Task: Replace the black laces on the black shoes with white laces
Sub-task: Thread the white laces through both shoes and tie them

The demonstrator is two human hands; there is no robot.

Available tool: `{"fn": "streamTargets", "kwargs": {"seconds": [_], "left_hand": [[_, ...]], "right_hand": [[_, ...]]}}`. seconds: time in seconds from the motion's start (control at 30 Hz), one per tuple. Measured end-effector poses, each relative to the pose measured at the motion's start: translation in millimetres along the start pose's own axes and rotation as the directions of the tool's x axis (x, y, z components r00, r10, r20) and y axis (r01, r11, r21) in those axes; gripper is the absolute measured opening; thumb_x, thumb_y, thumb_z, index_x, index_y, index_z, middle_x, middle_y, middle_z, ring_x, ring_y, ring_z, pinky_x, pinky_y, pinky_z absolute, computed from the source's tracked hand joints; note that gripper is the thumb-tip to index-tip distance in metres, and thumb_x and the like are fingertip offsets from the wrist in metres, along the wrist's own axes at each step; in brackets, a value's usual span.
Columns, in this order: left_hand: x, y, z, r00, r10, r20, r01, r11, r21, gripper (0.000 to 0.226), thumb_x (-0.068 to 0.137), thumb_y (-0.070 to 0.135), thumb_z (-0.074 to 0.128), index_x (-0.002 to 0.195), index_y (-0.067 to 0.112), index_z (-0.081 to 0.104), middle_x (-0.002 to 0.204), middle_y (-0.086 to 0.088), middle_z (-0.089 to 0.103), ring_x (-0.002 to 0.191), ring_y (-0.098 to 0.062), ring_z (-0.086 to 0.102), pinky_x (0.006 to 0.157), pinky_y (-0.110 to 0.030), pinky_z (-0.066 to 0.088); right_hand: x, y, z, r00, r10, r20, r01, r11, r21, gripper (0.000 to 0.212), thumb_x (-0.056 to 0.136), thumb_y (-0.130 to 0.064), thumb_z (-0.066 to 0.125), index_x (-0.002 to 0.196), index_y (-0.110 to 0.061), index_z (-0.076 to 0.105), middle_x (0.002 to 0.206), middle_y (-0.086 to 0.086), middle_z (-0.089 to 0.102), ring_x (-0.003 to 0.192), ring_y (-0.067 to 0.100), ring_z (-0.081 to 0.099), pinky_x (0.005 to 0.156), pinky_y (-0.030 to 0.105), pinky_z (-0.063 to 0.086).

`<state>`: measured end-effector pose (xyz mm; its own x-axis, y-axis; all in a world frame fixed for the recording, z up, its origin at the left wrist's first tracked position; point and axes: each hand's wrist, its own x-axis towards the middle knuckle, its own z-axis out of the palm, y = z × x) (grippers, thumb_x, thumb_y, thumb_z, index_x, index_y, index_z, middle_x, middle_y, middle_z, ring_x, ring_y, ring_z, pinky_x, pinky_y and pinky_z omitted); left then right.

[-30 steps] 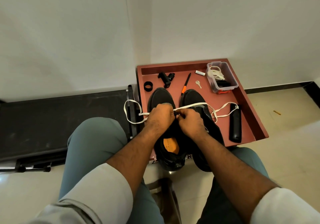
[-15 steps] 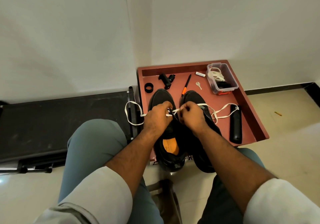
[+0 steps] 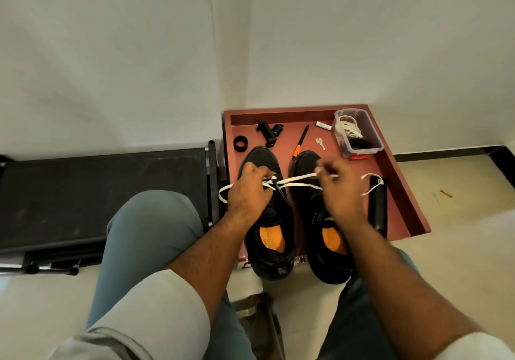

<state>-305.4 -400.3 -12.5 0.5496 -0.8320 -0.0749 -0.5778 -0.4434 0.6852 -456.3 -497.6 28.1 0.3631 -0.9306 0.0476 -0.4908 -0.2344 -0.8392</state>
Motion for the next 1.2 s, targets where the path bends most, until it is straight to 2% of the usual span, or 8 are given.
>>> {"fn": "streamTargets", "kwargs": {"seconds": [0.1,0.4,0.7,0.8,0.87,1.0,1.07,1.2], "left_hand": [[-2,0,-2,1.000,-0.025,-0.011,0.025,1.000,-0.003,0.033,0.084,0.020,0.070,0.115,0.030,0.062,0.114,0.007,0.048,0.090,-0.011,0.056,0.067,-0.026,0.045],[-3,-1,0,1.000,-0.025,-0.003,0.025,0.999,-0.028,0.038,0.085,0.021,0.070,0.120,0.032,0.060,0.118,0.007,0.048,0.097,-0.011,0.056,0.070,-0.025,0.048],[-2,-1,1,1.000,-0.021,0.000,0.021,0.999,-0.037,0.038,0.085,0.021,0.070,0.121,0.030,0.060,0.116,0.006,0.049,0.094,-0.012,0.057,0.068,-0.027,0.048],[-2,-1,0,0.999,-0.043,-0.012,0.043,0.999,-0.021,0.038,0.085,0.022,0.069,0.121,0.031,0.060,0.117,0.007,0.048,0.095,-0.012,0.057,0.069,-0.027,0.046],[-3,-3,0,0.998,-0.062,-0.016,0.062,0.998,-0.026,0.037,0.085,0.023,0.069,0.121,0.030,0.060,0.116,0.007,0.048,0.095,-0.013,0.057,0.069,-0.026,0.045],[-3,-6,-1,0.996,-0.074,-0.040,0.073,0.997,-0.006,0.040,0.085,0.028,0.068,0.123,0.029,0.058,0.116,0.006,0.045,0.098,-0.014,0.055,0.067,-0.025,0.042],[-3,-5,0,0.996,-0.074,-0.043,0.074,0.997,0.001,0.045,0.084,0.028,0.069,0.127,0.029,0.055,0.117,0.005,0.042,0.097,-0.014,0.055,0.065,-0.024,0.043],[-3,-3,0,0.994,-0.097,-0.051,0.098,0.995,0.023,0.059,0.084,0.026,0.071,0.136,0.031,0.046,0.122,0.003,0.039,0.100,-0.014,0.055,0.063,-0.020,0.042]], "right_hand": [[-13,8,36,0.930,-0.122,0.346,0.253,0.896,-0.364,0.022,0.090,-0.010,0.059,0.106,-0.017,0.071,0.102,0.003,0.071,0.096,0.020,0.064,0.085,0.033,0.051],[-4,4,46,0.911,-0.171,0.374,0.365,0.755,-0.545,0.019,0.096,-0.021,0.052,0.104,-0.014,0.067,0.091,0.006,0.063,0.087,0.027,0.060,0.070,0.033,0.043],[-3,12,56,0.928,0.026,0.372,0.056,0.976,-0.210,0.012,0.093,-0.017,0.059,0.097,-0.014,0.070,0.094,0.000,0.061,0.087,0.014,0.056,0.074,0.024,0.038],[-5,6,59,0.968,0.050,0.247,-0.026,0.995,-0.096,0.014,0.096,-0.018,0.055,0.100,-0.013,0.068,0.099,0.004,0.063,0.089,0.013,0.057,0.077,0.024,0.041],[2,-6,42,0.981,0.191,0.029,-0.193,0.957,0.217,0.014,0.098,-0.026,0.053,0.097,-0.018,0.065,0.093,0.000,0.064,0.082,0.010,0.057,0.074,0.026,0.047],[39,-17,-49,0.760,0.487,-0.429,-0.145,0.772,0.619,0.015,0.096,-0.026,0.058,0.083,-0.025,0.064,0.086,-0.008,0.065,0.082,0.010,0.062,0.075,0.031,0.057],[46,-12,-80,0.746,0.433,-0.506,-0.162,0.855,0.493,0.015,0.093,-0.020,0.061,0.079,-0.022,0.068,0.086,-0.002,0.067,0.082,0.015,0.063,0.078,0.033,0.056],[24,1,-72,0.955,0.121,-0.272,-0.215,0.912,-0.349,0.025,0.094,-0.018,0.060,0.115,-0.008,0.069,0.108,0.013,0.070,0.091,0.025,0.065,0.078,0.024,0.043]]}}
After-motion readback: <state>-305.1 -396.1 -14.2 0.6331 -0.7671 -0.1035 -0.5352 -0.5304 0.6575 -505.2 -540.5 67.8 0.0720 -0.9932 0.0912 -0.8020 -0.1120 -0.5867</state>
